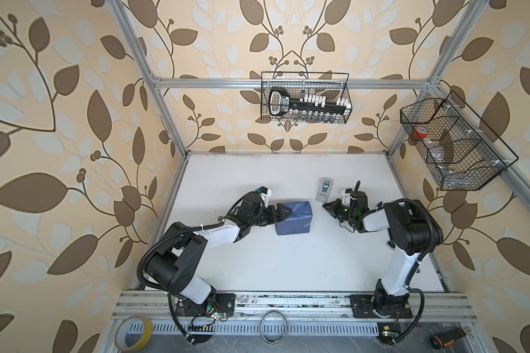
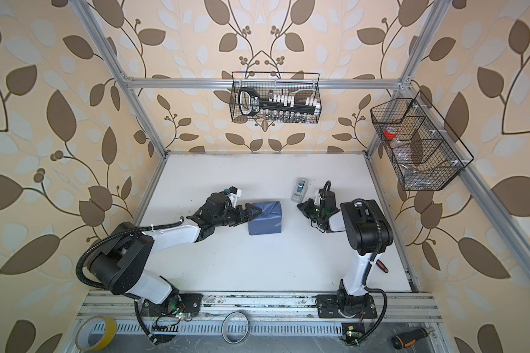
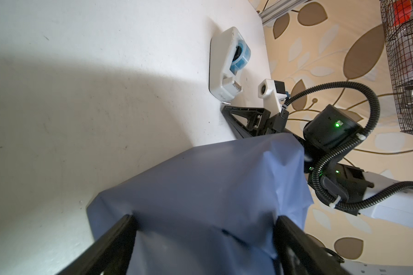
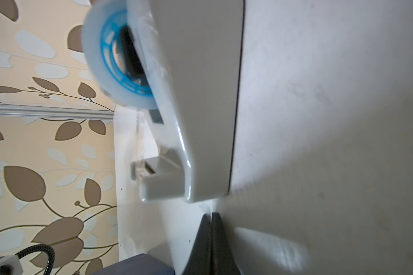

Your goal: Wrap the gift box in paper

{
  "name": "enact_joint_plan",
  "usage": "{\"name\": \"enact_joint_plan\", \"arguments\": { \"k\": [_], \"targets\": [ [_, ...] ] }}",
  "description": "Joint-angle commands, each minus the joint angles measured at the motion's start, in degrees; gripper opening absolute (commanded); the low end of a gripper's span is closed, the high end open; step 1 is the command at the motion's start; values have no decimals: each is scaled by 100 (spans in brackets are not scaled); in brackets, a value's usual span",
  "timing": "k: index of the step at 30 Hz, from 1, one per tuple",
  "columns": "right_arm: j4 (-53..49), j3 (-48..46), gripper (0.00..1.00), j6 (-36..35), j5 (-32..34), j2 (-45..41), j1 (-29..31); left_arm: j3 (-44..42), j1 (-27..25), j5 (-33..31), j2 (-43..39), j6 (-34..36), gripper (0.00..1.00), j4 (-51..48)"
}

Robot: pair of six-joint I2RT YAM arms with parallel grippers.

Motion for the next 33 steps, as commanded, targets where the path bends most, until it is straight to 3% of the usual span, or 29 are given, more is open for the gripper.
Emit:
{"name": "enact_joint_plan", "arguments": {
  "k": [1,7,12,15,24,33],
  "targets": [
    [-707,-22,0,-301,197,-200,5,-121,-5,-155,268,71,91,-881],
    [-1201,-319,0,-844,109,-1681,77,-112,-5,-146,282,96,91,-897],
    [-2085,-266,0,-1692,25,-3237,609,-111,-3,-146,315,97,91,-886],
    [-2432,-86,0,-1973,-175,-3699,999,-108,0,-146,336,104,91,-886],
    [-3077,634,0,-2419,-760,-3505,2034,-115,-6,-163,304,106,91,-894],
    [-4114,1325,0,-3105,-922,-2825,2238,-112,1,-155,302,107,91,-896]
  ]
}}
